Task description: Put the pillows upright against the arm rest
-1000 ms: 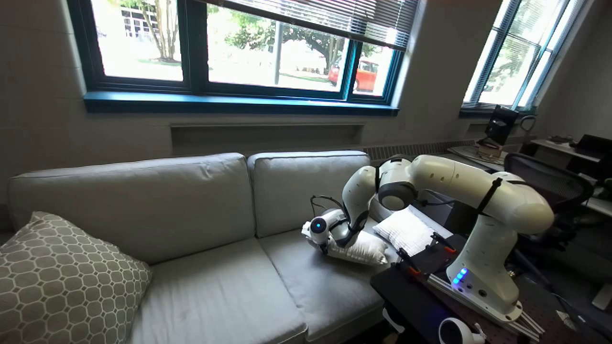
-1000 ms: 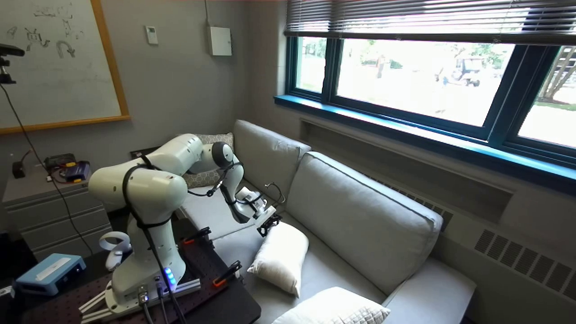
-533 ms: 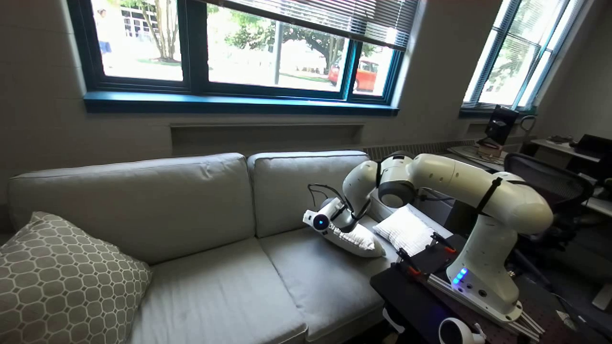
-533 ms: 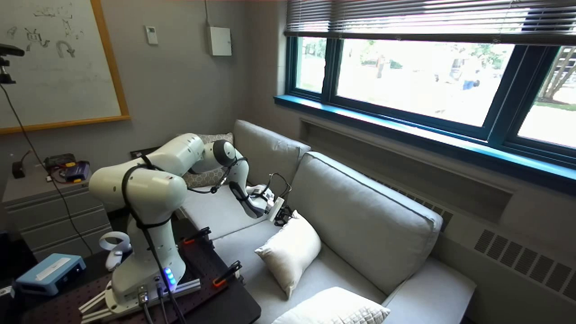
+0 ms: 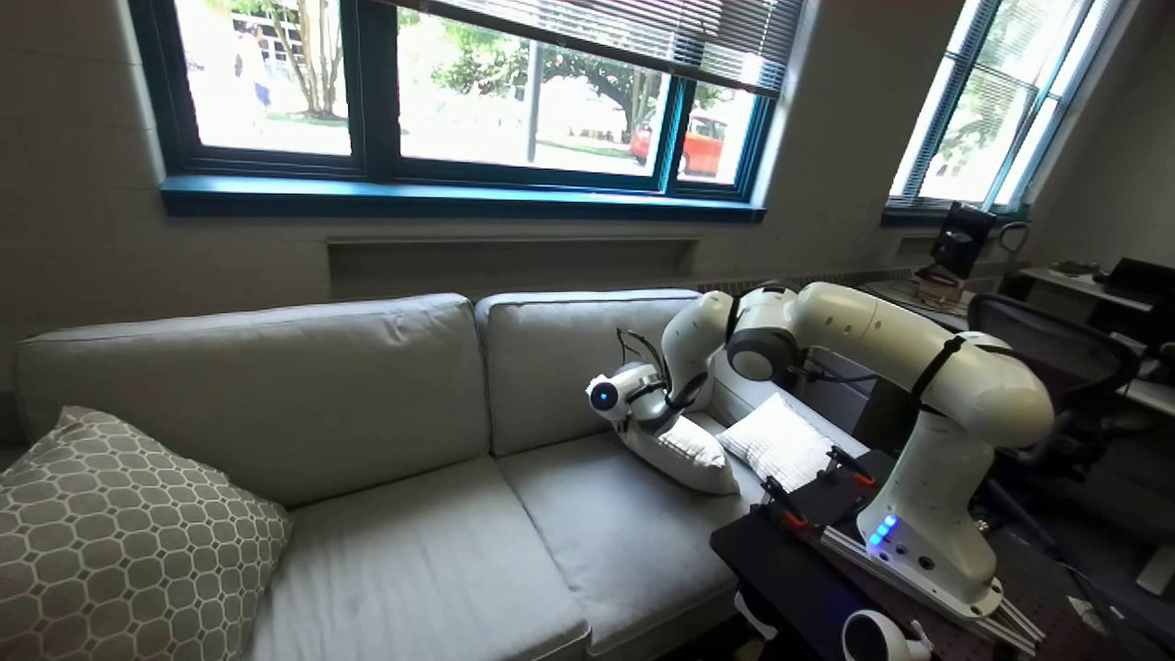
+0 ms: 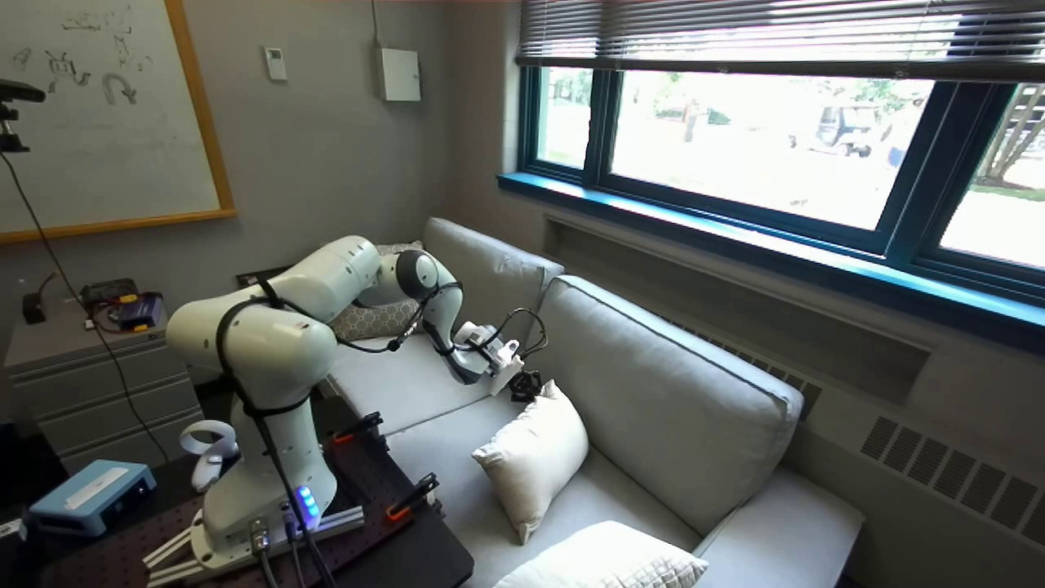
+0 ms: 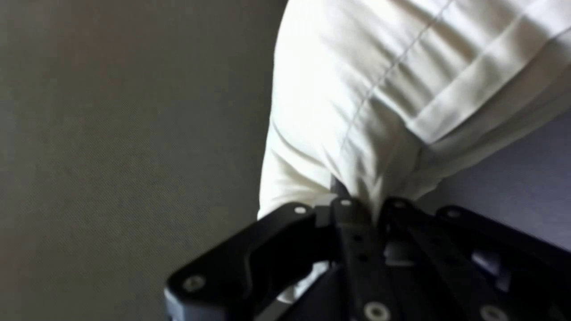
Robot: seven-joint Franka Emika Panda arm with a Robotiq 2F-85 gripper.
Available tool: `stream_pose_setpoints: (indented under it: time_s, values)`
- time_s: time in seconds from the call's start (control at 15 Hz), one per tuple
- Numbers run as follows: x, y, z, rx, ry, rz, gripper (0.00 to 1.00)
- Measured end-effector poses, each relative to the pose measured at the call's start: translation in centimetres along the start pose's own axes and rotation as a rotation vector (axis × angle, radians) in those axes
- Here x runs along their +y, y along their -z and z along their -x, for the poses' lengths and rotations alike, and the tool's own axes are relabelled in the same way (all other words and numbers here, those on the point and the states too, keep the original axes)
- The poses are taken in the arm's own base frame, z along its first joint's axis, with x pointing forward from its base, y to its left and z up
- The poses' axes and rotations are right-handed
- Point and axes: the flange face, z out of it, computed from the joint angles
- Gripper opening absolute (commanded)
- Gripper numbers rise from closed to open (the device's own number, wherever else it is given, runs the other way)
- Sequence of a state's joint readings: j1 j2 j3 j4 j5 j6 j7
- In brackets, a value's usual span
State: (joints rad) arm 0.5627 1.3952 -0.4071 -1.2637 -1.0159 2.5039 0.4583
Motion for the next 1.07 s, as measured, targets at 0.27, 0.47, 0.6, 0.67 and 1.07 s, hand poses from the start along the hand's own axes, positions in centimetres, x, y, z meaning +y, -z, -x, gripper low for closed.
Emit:
stream_pose_setpoints:
  time_s: [0.27,0.47,0.6,0.67,1.07]
  values:
    - [8.4,-1.7,4.3,-0.080,-0.193,-0.064,0.09]
    - [13.2,-2.8,8.9,-0.141,-0.326,-0.104,0.10]
    - [15.6,-3.2,12.4,-0.183,-0.403,-0.142,0.10]
    - [16.5,-3.1,14.2,-0.203,-0.440,-0.166,0.09]
    - [20.4,-2.2,22.4,-0.299,-0.680,-0.354,0.09]
